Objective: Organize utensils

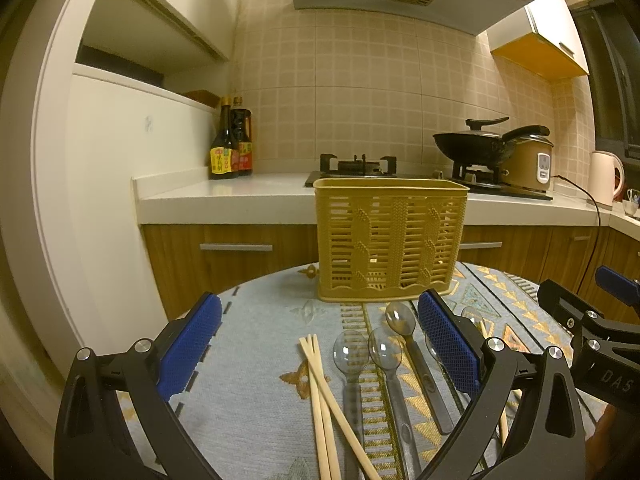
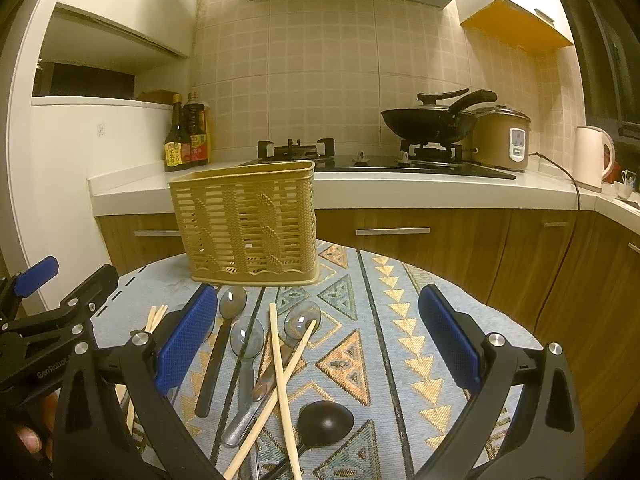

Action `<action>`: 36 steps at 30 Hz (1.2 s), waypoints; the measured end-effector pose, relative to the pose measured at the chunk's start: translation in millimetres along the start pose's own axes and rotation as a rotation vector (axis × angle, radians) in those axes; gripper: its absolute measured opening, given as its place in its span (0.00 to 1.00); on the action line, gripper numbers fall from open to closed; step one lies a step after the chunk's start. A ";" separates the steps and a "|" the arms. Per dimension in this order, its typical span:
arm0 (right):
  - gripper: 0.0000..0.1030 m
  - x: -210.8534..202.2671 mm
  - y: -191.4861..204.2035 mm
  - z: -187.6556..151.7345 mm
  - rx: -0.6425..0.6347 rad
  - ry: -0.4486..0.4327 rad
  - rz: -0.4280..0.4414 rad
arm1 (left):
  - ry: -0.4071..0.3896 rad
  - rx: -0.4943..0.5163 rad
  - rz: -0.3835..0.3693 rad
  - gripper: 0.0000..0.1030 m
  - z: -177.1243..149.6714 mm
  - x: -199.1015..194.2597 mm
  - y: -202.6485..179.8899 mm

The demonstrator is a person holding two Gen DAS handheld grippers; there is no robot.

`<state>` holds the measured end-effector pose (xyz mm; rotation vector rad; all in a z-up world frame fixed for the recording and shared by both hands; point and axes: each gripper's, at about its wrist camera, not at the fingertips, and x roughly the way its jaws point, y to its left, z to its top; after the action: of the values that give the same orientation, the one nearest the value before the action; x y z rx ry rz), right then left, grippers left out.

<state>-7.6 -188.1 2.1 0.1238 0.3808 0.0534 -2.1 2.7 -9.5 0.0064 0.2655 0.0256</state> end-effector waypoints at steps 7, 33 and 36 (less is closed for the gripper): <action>0.94 2.1 -0.2 -1.2 0.007 0.007 0.002 | 0.000 0.000 0.000 0.93 0.1 0.0 0.2; 0.93 55.9 -17.9 13.1 0.042 0.389 0.104 | 0.442 -0.147 -0.249 0.75 35.0 72.3 67.8; 0.91 82.2 -20.4 20.1 0.046 0.520 0.145 | 0.547 -0.140 -0.354 0.53 33.6 93.5 60.7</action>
<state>76.7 -204.3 -12.2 0.1829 0.8922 0.2227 95.4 65.8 -1.0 -0.1894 0.8078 -0.3105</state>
